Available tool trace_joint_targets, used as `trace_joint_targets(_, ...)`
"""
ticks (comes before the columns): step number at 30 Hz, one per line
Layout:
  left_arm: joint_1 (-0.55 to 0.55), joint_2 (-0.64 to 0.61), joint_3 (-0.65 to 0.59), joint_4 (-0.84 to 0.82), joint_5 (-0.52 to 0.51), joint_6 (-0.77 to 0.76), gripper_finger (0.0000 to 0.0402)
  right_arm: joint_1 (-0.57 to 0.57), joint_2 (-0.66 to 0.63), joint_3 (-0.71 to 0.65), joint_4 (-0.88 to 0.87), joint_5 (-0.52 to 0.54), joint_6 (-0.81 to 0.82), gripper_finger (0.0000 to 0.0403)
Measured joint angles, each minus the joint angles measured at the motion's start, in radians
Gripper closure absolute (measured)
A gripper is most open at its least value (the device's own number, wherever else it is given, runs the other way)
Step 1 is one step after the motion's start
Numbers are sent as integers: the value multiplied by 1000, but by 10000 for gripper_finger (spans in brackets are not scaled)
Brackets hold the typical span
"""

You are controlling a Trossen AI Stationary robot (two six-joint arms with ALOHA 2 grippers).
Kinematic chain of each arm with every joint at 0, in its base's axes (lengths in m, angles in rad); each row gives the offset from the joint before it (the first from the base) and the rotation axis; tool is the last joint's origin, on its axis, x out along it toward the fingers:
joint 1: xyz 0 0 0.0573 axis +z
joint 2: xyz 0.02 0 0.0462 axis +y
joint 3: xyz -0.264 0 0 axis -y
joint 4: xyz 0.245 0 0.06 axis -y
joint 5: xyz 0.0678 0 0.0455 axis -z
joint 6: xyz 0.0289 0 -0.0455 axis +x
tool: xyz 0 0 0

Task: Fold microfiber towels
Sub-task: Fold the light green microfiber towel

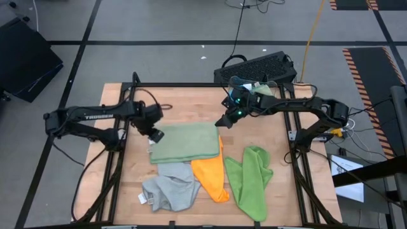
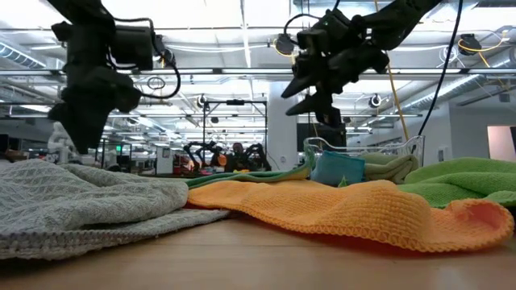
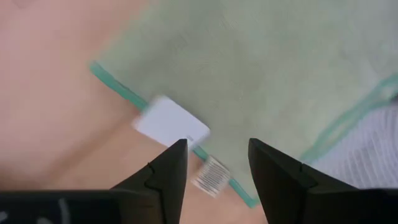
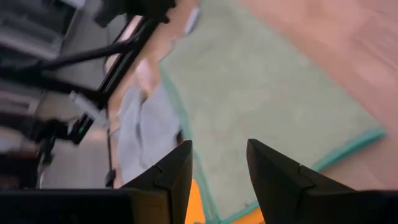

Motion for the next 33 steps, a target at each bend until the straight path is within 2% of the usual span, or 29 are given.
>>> trace_joint_targets(7, 163, 5, 0, 8, 16, 212, 217, 59, 0, 0, -6, 182, 238, 257)
trace_joint_targets(12, 214, 6, 0, 50, -27, 246, 162, 122, 0, 10, 22, 320, 390, 257)
trace_joint_targets(18, 251, 11, 0, 68, -57, 254, 110, 184, 0, 46, 23, 424, 463, 257)
trace_joint_targets(24, 311, 102, 1, 103, -49, 310, 125, 171, 0, 47, 10, 411, 410, 257)
trace_joint_targets(28, 342, 180, 1, 92, 25, 358, 141, 118, 0, 47, -5, 283, 286, 257)
trace_joint_targets(33, 333, 248, 1, 84, 32, 445, 146, 26, 0, 48, -47, 104, 91, 257)
